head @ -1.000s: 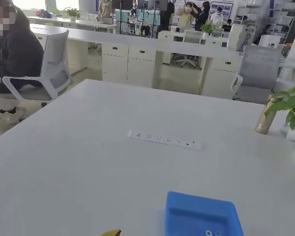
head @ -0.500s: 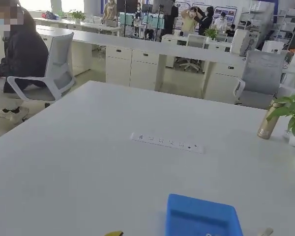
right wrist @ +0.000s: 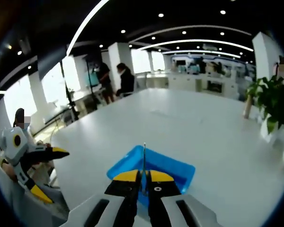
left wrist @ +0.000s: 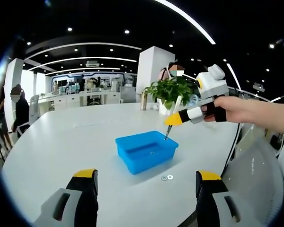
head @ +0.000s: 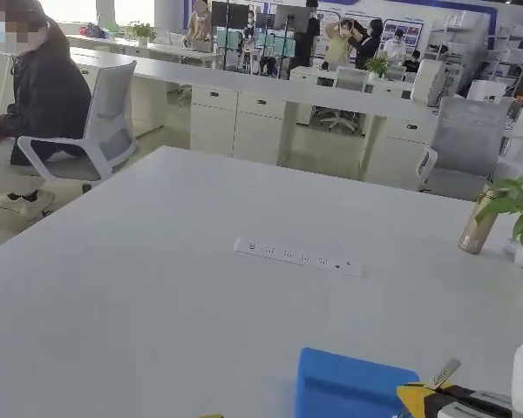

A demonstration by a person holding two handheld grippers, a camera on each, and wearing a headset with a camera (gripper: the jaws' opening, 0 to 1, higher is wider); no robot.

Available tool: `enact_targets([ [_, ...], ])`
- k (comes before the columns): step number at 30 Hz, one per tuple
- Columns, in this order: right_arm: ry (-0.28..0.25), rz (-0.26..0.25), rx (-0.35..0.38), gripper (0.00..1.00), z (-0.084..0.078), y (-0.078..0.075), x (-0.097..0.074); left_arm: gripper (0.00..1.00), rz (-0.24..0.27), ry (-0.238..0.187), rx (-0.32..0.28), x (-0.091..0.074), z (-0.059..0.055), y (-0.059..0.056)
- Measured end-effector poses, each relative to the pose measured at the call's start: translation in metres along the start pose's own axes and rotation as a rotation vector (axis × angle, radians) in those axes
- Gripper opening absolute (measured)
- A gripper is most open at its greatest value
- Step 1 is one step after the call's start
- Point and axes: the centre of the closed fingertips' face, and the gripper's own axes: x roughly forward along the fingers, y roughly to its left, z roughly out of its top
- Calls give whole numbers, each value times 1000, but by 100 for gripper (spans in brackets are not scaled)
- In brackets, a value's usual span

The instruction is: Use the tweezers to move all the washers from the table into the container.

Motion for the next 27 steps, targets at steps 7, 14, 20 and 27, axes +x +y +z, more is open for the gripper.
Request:
enact_targets([
  [7, -12, 0, 3, 3, 9, -8, 5, 88, -7, -37, -19, -1, 6, -1],
  [14, -3, 4, 19, 3, 10, -22, 10, 88, 5, -38, -27, 0, 5, 2],
  [20, 29, 13, 1, 3, 6, -25, 15, 88, 15, -45, -29, -1, 6, 4],
  [27, 59, 30, -3, 3, 2, -27, 26, 87, 12, -34, -17, 0, 3, 3],
])
